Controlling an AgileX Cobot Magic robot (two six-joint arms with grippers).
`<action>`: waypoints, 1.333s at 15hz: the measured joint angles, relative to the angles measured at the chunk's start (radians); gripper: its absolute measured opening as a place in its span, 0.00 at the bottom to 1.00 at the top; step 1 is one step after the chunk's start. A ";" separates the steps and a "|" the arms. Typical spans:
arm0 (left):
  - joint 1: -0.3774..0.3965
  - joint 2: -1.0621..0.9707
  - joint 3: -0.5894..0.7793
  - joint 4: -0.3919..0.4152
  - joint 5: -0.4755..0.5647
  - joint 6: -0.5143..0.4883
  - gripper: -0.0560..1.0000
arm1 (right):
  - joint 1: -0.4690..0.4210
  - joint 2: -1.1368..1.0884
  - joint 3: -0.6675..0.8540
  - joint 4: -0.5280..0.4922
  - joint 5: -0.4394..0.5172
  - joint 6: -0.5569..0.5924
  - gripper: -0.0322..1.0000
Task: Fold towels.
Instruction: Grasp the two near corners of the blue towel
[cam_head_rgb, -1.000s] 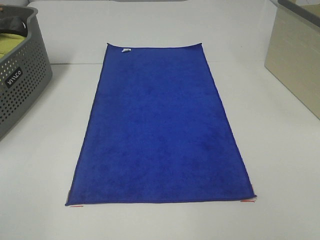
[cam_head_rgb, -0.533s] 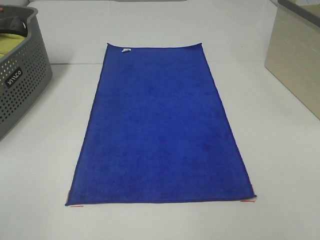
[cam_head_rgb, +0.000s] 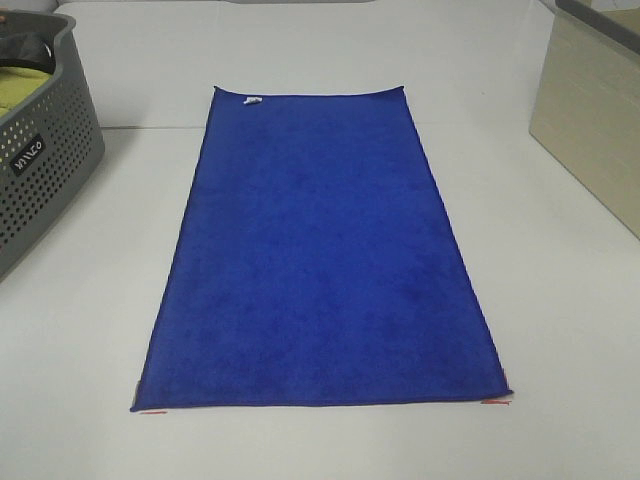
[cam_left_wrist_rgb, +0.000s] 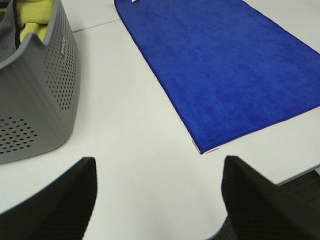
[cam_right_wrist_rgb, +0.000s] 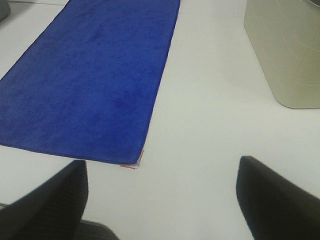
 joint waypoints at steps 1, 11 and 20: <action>0.000 0.000 0.000 0.000 0.000 0.000 0.69 | 0.000 0.000 0.000 0.000 0.000 0.000 0.78; 0.000 0.000 0.000 0.000 0.000 0.000 0.69 | 0.000 0.000 0.000 0.000 0.000 0.000 0.78; 0.000 0.000 0.000 0.000 0.000 0.000 0.69 | 0.000 0.000 0.000 0.000 0.000 0.000 0.78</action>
